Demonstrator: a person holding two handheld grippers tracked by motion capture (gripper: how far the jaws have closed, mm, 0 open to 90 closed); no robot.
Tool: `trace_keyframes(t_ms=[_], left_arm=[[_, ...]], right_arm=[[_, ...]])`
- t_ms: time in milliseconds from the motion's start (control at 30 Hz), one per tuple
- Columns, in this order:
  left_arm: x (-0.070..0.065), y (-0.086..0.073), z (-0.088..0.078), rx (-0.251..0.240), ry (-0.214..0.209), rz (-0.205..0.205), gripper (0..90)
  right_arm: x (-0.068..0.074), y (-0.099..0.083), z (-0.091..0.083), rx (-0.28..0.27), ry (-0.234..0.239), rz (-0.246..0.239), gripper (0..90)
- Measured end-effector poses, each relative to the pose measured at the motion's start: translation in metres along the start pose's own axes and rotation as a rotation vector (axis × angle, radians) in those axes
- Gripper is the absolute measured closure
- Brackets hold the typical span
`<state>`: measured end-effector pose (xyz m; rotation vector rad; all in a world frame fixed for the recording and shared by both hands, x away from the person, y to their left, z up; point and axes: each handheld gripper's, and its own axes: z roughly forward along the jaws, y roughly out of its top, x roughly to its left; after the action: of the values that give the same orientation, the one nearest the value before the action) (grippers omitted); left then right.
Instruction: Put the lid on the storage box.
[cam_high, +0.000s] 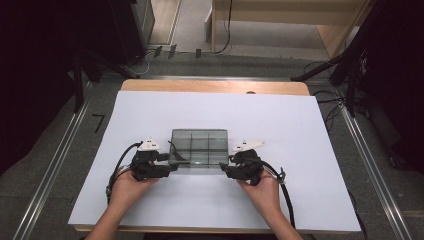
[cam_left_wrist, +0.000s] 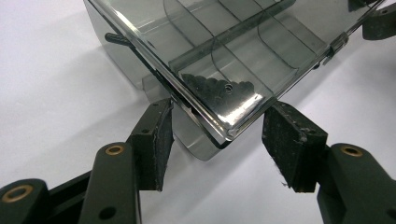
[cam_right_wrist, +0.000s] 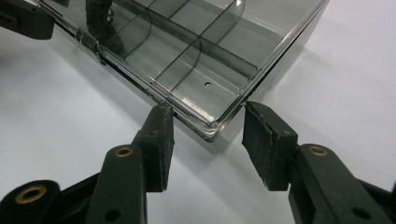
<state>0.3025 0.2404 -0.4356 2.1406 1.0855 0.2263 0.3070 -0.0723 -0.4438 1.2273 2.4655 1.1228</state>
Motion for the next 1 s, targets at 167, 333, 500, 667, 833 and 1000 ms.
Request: trace_keyframes(t_ms=[167, 333, 500, 667, 833, 1000], left_arm=[[0.0004, -0.0002, -0.0001, 0.0, -0.002, 0.0, 44.4], [0.0, -0.0006, 0.0, 0.001, -0.001, -0.001, 44.5], [0.0007, -0.0004, -0.0007, 0.001, -0.006, -0.004, 44.0], [0.0012, 0.0, -0.002, -0.003, -0.007, -0.011, 42.4], [0.0002, 0.0011, -0.0035, 0.003, -0.007, -0.011, 41.3], [-0.0001, 0.0025, -0.0066, -0.001, -0.009, -0.015, 39.3]], right_arm=[[0.0003, -0.0015, 0.0011, 0.005, 0.005, -0.005, 54.0], [0.0011, -0.0019, 0.0015, 0.006, 0.001, -0.006, 53.5], [0.001, -0.0024, 0.002, 0.009, 0.003, -0.01, 53.4], [0.001, -0.0026, 0.0016, 0.008, 0.012, -0.006, 51.3], [-0.0006, -0.002, -0.0012, -0.006, 0.027, -0.005, 49.3], [-0.0019, -0.0018, -0.007, -0.021, 0.031, -0.002, 47.2]])
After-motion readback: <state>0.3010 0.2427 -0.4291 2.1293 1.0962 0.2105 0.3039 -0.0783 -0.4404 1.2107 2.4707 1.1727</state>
